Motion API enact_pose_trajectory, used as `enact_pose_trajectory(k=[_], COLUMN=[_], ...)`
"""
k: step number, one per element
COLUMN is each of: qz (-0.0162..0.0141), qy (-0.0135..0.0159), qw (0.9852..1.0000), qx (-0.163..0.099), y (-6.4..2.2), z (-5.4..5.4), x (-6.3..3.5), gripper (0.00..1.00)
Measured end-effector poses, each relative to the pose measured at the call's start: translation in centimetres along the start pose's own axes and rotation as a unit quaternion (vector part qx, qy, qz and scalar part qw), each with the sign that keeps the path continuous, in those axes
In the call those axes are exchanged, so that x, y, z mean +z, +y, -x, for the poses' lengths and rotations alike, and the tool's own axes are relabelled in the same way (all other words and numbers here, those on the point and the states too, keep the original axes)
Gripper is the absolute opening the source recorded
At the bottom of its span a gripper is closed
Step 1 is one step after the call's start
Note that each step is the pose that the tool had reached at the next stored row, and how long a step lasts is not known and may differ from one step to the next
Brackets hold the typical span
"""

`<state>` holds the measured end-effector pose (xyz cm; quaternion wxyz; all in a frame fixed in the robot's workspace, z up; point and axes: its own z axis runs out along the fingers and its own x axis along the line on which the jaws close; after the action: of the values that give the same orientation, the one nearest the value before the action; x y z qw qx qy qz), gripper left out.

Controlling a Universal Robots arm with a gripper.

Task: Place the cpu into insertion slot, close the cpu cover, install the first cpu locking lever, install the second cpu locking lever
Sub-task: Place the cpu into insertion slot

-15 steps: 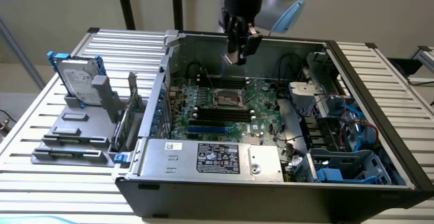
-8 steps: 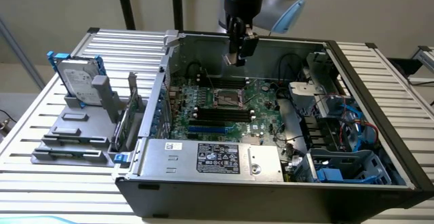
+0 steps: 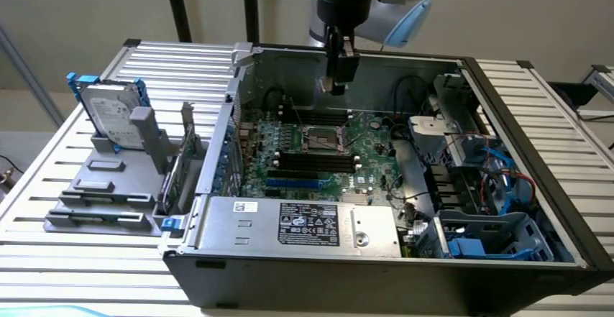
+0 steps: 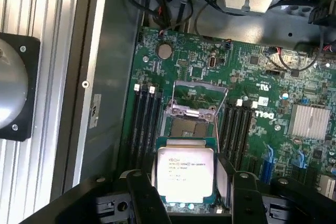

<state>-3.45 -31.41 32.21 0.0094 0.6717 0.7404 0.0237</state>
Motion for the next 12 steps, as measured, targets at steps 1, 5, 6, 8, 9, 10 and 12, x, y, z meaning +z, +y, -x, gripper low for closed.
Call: enact_pose_trajectory(k=[1,5,6,8,9,10,12], qz=[0.0002,0.0009,0.0009,0.0006,0.0003,-0.0002,-0.0015], qy=[-0.0004,-0.0021,-0.0025,-0.0029,-0.0029,-0.0029,-0.0029], qw=[1.0000,0.9990,0.9986,0.9982,0.9981,0.9980,0.9980], qx=[0.009,0.045,0.052,0.060,0.062,0.063,0.063], y=[0.00,-0.01,-0.02,-0.03,-0.04,-0.04,0.00], z=[0.0,0.0,0.0,0.0,0.1,0.1,0.2], x=[0.04,0.29,0.38,0.65,0.80,0.96,1.26], gripper=[0.54,0.54,0.54,0.54,0.54,0.54,0.54])
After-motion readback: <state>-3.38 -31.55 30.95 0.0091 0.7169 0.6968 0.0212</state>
